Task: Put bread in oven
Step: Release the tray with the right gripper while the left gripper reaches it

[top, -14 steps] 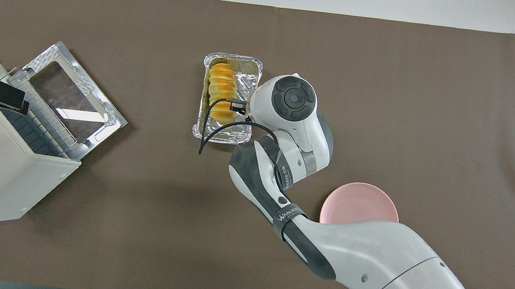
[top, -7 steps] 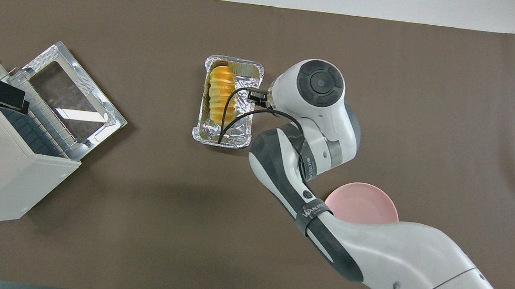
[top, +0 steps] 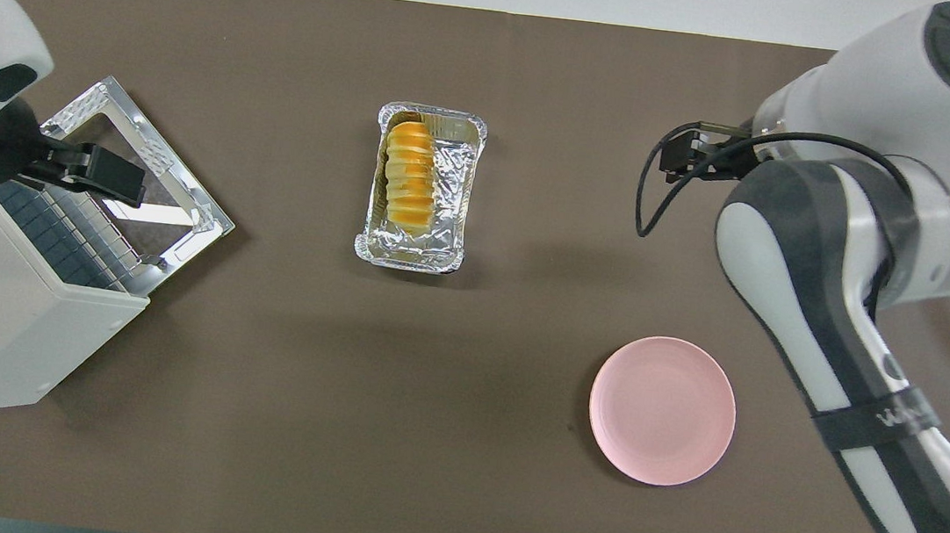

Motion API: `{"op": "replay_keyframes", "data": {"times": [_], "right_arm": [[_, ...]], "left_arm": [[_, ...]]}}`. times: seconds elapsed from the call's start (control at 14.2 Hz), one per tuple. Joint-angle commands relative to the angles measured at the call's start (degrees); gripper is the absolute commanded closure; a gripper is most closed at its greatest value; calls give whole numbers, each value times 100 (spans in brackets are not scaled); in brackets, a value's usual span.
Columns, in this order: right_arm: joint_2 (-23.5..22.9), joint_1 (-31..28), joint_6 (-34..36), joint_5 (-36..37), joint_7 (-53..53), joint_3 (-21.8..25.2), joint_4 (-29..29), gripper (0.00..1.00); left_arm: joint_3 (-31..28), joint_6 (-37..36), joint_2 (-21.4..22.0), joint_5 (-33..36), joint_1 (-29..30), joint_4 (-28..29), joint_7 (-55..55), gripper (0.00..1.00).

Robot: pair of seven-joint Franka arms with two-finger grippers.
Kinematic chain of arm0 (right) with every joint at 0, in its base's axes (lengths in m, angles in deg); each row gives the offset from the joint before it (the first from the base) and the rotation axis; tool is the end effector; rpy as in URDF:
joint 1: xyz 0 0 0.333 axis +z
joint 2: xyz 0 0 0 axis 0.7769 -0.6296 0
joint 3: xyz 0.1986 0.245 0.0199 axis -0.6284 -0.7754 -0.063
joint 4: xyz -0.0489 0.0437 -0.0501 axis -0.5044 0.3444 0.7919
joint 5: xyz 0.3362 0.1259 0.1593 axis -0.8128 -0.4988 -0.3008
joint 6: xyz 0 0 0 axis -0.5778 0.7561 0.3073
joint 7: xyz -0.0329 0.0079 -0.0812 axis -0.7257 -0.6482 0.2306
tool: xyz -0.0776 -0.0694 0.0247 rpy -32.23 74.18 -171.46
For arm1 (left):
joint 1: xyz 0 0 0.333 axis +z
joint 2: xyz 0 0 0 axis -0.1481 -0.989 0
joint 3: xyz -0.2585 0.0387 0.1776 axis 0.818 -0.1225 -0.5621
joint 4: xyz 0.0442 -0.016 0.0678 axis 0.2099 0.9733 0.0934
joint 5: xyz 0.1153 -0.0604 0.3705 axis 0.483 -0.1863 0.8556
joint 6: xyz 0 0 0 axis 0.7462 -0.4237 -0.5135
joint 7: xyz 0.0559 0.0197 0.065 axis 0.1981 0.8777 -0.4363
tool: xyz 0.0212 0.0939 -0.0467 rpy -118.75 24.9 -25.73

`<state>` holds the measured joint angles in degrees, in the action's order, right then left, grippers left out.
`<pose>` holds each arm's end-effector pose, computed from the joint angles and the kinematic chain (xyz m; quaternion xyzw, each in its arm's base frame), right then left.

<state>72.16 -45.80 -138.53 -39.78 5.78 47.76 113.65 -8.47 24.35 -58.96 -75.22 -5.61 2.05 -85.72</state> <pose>0.6319 0.1088 0.5006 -0.9978 0.0564 -0.0088 0.0335 0.5533 -0.1252 0.6038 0.9958 -0.0830 -0.0327 0.0203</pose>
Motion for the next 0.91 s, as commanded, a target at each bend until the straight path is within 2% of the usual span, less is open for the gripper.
{"op": "replay_keyframes", "data": {"times": [0.0,0.07,0.14,0.28,0.42,0.56,0.84], "right_arm": [[656,-393,517,87,-610,-96,292,0],[806,-525,736,148,-637,-96,283,0],[955,-613,973,192,-637,-96,283,0],[1158,-658,1343,323,-655,-96,283,0],[1203,-754,1397,421,-900,-96,222,0],[1159,-842,1450,421,-1006,-96,134,0],[1167,-992,1608,430,-1190,-96,133,0]], "left_arm": [[-109,-563,-1902,-333,-414,-2165,-579,0],[-196,-600,-2404,-325,-703,-2668,-869,0],[-310,-591,-2670,-334,-897,-2882,-1011,0],[-355,-356,-2865,-491,-1109,-2919,-1379,0],[-346,180,-3024,-580,-1504,-2911,-2118,0],[-337,540,-3094,-589,-1794,-2780,-2190,0],[-338,1121,-3559,-528,-2200,-2691,-2507,0]]}}
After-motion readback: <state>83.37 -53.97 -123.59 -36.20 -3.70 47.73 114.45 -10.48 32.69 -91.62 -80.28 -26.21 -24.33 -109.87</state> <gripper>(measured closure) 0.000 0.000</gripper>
